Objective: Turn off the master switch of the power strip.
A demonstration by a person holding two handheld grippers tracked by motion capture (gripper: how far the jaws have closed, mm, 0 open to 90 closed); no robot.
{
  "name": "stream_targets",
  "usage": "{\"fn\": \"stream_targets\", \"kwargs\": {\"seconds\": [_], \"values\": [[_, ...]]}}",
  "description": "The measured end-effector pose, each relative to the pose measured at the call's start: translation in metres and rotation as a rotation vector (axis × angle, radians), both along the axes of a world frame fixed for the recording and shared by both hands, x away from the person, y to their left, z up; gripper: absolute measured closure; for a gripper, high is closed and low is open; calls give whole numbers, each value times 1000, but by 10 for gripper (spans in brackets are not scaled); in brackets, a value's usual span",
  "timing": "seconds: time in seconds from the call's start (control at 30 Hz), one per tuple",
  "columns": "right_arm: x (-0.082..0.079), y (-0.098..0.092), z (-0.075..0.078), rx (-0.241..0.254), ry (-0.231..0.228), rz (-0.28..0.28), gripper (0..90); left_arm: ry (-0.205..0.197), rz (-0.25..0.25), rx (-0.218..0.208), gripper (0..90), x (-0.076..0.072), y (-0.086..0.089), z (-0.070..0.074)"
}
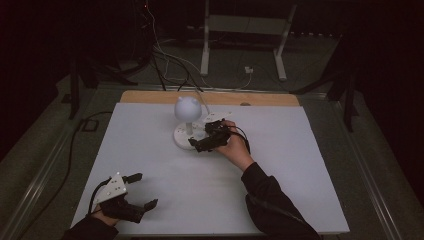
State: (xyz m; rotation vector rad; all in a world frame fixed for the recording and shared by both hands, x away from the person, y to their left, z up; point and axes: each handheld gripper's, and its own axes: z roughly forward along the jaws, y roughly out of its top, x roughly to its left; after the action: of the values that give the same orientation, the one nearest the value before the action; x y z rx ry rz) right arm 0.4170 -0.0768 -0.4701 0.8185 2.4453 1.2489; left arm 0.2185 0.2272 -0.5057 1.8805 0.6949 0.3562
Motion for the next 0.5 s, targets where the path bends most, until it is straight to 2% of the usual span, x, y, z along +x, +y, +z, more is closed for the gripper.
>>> {"fn": "stream_targets", "kwargs": {"seconds": [0.03,0.17,0.5], "values": [[3,1,-2,3,12,-6,86,1,1,0,3,0,0,0],[5,6,-5,-32,-2,-32,159,0,0,0,3,0,0,0],[10,8,-7,-24,-15,-113,480,1,0,-1,3,0,0,0]]}}
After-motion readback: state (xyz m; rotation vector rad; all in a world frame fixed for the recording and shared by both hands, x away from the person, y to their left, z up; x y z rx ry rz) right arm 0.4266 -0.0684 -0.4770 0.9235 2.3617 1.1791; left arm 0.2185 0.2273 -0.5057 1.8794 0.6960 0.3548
